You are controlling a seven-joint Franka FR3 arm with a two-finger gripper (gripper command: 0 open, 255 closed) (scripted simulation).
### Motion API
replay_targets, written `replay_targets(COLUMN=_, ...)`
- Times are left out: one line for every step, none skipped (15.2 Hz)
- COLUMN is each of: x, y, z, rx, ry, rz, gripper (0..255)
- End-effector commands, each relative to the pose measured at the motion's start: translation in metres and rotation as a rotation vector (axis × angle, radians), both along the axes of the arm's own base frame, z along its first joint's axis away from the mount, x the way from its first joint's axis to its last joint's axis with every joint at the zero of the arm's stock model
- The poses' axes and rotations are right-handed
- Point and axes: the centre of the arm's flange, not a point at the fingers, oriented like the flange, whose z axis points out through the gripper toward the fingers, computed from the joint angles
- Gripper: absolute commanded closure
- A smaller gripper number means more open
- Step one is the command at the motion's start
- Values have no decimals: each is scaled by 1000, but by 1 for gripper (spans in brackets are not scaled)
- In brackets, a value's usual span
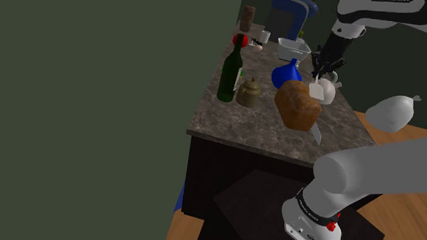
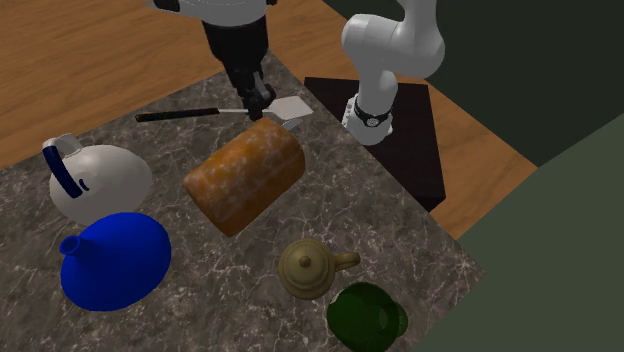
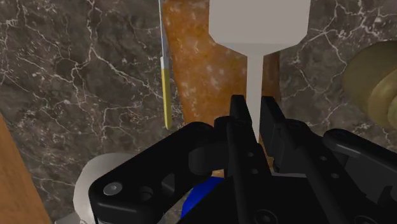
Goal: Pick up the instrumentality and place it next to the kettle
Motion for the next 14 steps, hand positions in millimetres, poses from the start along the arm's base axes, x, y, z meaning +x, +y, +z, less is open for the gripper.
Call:
replay_targets(x=-16, y=-23, z=4, rx=0, ry=0, rz=2, gripper=255)
replay_targets(x=-22, y=-35, z=4, rx=0, ry=0, rz=2, gripper=255)
replay_targets(x=-28, y=-47, z=4, rx=0, ry=0, rz=2, gripper=255)
replay_targets(x=-34, y=-59, z=4, rx=0, ry=0, rz=2, gripper=255)
replay_targets(x=-39, y=-71, z=4, rx=0, ry=0, rz=2, gripper=255)
replay_targets(x=-45, y=-83, z=4, rx=0, ry=0, rz=2, gripper=255)
replay_targets(x=-51, y=-95, z=4, rx=0, ry=0, rz=2, gripper=255)
replay_targets(x=-57, y=-107, z=4, rx=0, ry=0, rz=2, gripper=255)
replay_targets(x=-62, y=-118, z=4, rx=0, ry=0, rz=2, gripper=255)
replay_targets(x=-68, y=-130, z=4, rx=0, ry=0, rz=2, gripper=255)
replay_targets(x=-74, y=-142, z=4, rx=0, ry=0, rz=2, gripper=255)
replay_targets(x=-80, y=-154, z=4, rx=0, ry=0, rz=2, gripper=255)
replay_targets(x=-85, y=-166, z=4, rx=0, ry=0, rz=2, gripper=255)
replay_targets(x=-91, y=-178, z=4, rx=0, ry=0, rz=2, gripper=255)
